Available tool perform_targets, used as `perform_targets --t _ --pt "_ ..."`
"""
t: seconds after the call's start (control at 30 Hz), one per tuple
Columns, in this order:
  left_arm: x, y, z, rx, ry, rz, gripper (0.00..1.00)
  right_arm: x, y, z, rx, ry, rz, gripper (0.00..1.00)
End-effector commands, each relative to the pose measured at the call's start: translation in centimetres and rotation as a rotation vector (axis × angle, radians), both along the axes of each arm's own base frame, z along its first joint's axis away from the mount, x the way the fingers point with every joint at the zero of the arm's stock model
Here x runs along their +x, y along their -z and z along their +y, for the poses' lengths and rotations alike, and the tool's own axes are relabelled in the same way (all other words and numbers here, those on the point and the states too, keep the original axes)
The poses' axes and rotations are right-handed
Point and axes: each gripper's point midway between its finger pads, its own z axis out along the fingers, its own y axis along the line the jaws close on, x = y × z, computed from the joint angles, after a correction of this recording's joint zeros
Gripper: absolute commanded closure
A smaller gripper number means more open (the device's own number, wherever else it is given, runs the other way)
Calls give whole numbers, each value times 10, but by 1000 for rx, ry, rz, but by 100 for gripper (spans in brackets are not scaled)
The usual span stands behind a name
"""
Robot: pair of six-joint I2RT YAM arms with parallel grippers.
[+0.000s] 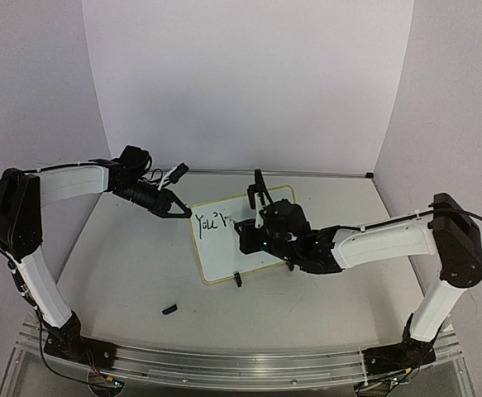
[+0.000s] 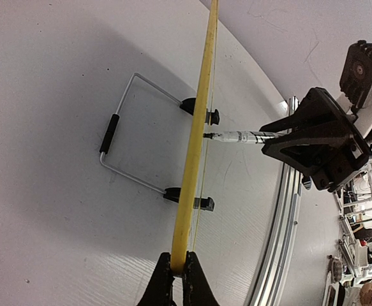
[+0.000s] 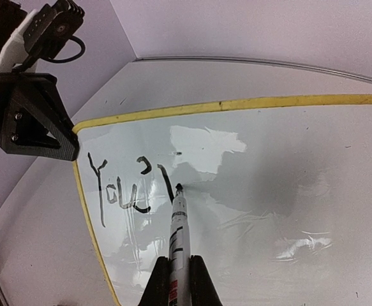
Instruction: Write a sentence on the whiteboard
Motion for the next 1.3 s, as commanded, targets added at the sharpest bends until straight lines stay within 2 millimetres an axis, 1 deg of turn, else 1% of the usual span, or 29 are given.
perform_targets --t 0.0,0.2,0.4,0.5,0.63,0.73,0.9,1.07,1.27 --pt "3 -11 -4 10 19 -74 100 11 -9 -11 11 82 -29 100" --pt "3 -11 -4 10 19 -75 100 8 -15 -18 19 88 -41 100" --pt "3 -11 -4 10 19 -76 100 0 -25 -23 61 58 -59 100" --pt "3 -11 -4 9 19 -77 100 -2 -22 -23 56 48 -52 100" --pt "3 -11 -4 9 19 -76 100 -2 -13 -17 41 32 -42 100" --pt "3 -11 -4 9 20 -75 100 -1 -11 -12 33 20 -42 100" --pt "3 -10 -4 10 20 -73 100 3 -9 -10 17 27 -47 100" --pt "3 -10 -4 10 20 -74 100 7 -5 -13 -2 58 -36 100" --pt "3 -11 -4 9 20 -75 100 12 -7 -27 -8 132 -42 100"
